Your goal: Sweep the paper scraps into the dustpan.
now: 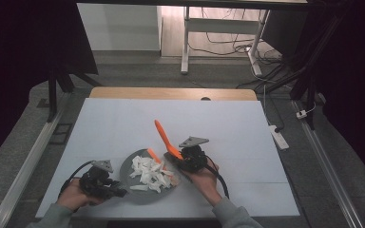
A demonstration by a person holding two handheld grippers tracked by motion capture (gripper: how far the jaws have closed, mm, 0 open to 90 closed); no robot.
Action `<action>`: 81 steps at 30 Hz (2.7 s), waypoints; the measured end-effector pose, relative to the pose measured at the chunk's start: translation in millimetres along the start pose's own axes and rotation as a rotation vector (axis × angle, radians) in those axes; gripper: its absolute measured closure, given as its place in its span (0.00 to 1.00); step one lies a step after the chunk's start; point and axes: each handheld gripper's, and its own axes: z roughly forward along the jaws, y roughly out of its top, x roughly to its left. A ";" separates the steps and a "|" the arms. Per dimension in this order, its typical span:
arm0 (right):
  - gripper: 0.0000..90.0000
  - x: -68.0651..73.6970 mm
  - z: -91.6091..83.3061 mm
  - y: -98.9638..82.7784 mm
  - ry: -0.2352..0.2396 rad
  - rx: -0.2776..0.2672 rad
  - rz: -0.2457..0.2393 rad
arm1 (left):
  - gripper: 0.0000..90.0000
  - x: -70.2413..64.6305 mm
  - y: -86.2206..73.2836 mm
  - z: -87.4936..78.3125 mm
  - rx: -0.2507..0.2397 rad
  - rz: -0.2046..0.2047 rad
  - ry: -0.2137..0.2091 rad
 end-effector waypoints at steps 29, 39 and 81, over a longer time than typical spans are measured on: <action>0.78 30.6 -15.8 26.4 0.101 -0.132 -0.032 | 0.69 1.3 -0.9 0.9 -0.003 -0.007 -0.003; 0.78 -8.8 -23.9 20.6 -0.022 -0.135 0.008 | 0.69 1.6 -1.2 0.9 -0.001 -0.005 -0.002; 0.78 8.5 -19.9 21.7 0.075 -0.151 0.010 | 0.69 2.4 -2.1 2.2 -0.007 -0.006 -0.003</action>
